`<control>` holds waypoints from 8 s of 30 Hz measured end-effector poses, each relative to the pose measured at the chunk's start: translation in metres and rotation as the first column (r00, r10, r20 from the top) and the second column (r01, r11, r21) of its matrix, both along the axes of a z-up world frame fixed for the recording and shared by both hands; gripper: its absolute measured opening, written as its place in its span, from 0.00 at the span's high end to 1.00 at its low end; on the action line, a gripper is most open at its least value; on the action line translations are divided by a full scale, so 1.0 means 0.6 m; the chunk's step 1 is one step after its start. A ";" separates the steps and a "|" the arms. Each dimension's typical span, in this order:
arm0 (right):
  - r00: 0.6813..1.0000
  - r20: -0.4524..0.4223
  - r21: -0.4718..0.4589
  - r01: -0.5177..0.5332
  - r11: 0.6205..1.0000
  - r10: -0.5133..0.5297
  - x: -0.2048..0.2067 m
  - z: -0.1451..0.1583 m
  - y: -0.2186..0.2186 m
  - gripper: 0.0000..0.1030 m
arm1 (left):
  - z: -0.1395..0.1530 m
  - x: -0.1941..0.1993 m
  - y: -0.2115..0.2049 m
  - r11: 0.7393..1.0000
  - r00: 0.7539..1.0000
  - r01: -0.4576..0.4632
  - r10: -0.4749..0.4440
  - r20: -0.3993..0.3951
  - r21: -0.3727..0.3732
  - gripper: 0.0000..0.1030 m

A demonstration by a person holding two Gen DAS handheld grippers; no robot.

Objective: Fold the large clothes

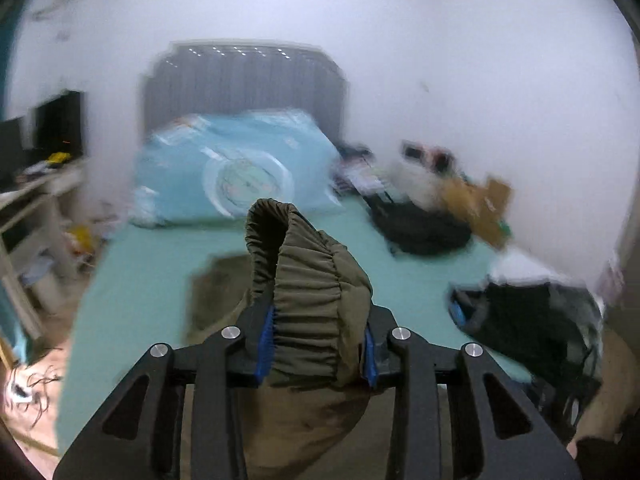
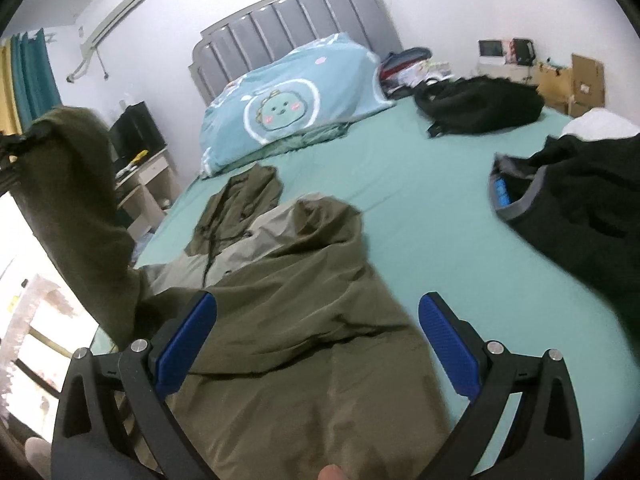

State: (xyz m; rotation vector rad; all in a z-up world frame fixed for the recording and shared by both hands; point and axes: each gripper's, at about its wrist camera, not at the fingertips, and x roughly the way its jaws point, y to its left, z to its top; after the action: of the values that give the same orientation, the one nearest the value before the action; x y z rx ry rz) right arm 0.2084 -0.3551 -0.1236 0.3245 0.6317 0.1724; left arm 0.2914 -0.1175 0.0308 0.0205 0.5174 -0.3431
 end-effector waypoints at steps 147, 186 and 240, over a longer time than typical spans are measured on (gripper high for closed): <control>0.878 -0.182 -0.453 -0.475 0.755 0.443 -0.056 -0.088 0.393 0.49 | -0.360 -0.096 0.492 0.930 0.856 -0.342 0.250 -0.451 -0.134 0.40; 0.919 -0.268 -0.339 -0.371 0.865 0.289 0.386 0.011 0.358 0.98 | -0.373 -0.036 0.567 0.892 0.808 -0.441 0.344 -0.478 -0.103 0.40; 0.895 -0.332 0.256 -0.219 0.942 0.298 0.205 -0.181 0.317 0.30 | -0.367 -0.033 0.361 0.970 0.907 -0.114 0.014 -0.421 -0.213 0.25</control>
State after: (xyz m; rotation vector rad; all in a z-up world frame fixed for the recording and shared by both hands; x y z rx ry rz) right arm 0.3317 -0.1650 -0.2324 0.4850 1.0334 0.4470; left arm 0.2718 0.0990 -0.1897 -0.3054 0.8983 -0.3425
